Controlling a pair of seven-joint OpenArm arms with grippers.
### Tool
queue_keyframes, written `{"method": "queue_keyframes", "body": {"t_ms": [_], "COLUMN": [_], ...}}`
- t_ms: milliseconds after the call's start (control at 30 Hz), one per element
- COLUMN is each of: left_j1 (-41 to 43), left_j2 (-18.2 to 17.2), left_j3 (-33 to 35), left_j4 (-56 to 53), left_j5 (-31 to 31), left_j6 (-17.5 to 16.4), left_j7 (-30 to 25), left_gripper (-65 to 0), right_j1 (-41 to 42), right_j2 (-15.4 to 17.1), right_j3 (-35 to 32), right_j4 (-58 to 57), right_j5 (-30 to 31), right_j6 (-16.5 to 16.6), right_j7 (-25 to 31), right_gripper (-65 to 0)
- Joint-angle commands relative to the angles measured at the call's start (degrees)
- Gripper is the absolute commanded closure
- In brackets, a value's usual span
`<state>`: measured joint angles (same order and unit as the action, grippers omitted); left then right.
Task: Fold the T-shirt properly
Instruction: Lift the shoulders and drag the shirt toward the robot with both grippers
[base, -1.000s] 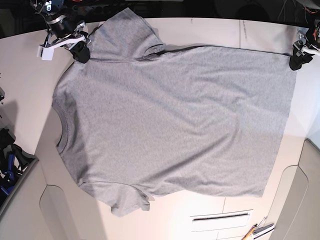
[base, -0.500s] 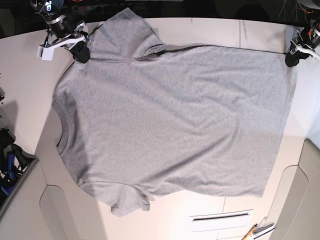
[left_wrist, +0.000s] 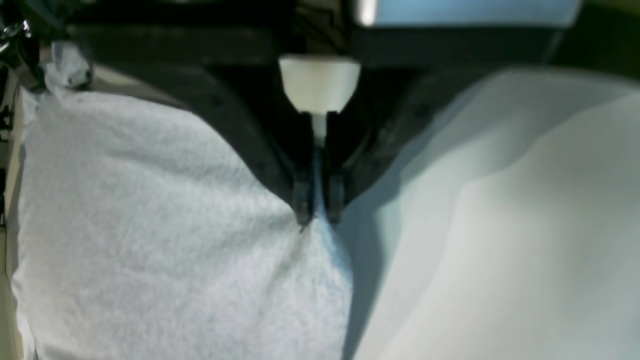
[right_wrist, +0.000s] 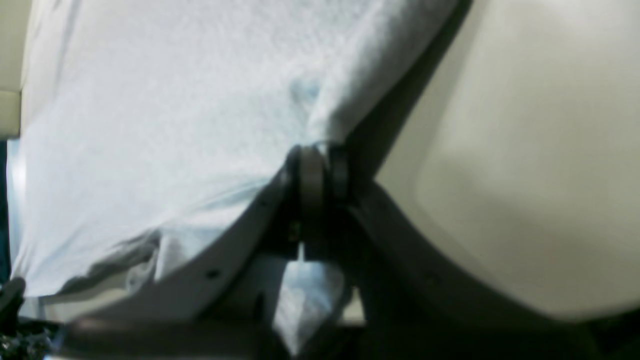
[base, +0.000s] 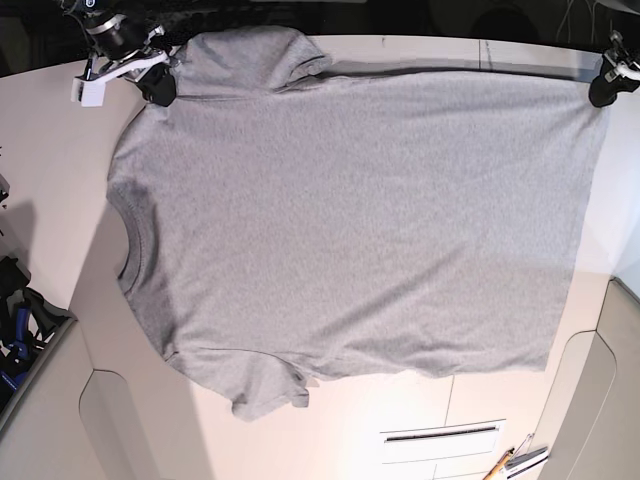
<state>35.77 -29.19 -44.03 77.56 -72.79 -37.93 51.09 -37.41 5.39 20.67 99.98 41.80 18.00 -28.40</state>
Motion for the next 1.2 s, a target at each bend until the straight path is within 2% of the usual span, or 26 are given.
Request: {"method": "queue_keyframes", "body": {"t_ms": [0,167,333,433,600,767,900,1067,1167], "left_j1": [1.03,4.83,8.35,8.98,5.27,-2.34,-7.32,-13.33,-14.91], "left_j2": [-1.18,-1.2,-1.18,-1.25,-1.49,-1.9,-3.89,-5.27,-5.4], "left_j3": [-1.05,-3.26,-8.46,-11.74,-11.74,-9.03,-3.56,2.69,4.61], "left_j4": [1.07,1.9,2.05,2.05,2.1,2.1,2.1,2.1,2.1], "left_j5": [-1.92,-5.84,-12.21,-12.21,-12.21,-12.02,-6.45,1.16,6.08], "left_j6": [-0.92,-1.4,-2.07,-2.07,-2.07,-2.07,-2.07,-2.07,-0.26], "left_j7": [-0.11,3.08,7.06,8.52,8.35,8.04,4.17,2.16,-0.79], "left_gripper": [0.0,0.0,0.0,0.0,0.0,0.0,0.0,0.0,0.0], "right_j1": [-1.22,-6.62,-11.19,-13.16,-10.05,-2.8,2.67,9.38,13.33], "right_j2": [0.48,0.48,0.46,0.48,0.48,0.48,0.72,2.56,3.39], "right_j3": [0.44,0.52,1.51,2.43,2.49,2.45,2.45,2.45,2.45], "right_j4": [2.12,8.46,14.05,16.92,17.97,17.84,16.85,10.84,5.73], "right_j5": [0.61,0.57,0.59,0.61,0.24,-4.63,-8.72,-10.69,-11.21], "right_j6": [0.48,0.48,0.46,0.48,0.48,0.44,0.42,0.39,0.44], "right_j7": [0.9,0.31,-1.27,-1.42,-1.4,-1.4,-1.38,-1.31,-1.31], "right_gripper": [0.0,0.0,0.0,0.0,0.0,0.0,0.0,0.0,0.0]}}
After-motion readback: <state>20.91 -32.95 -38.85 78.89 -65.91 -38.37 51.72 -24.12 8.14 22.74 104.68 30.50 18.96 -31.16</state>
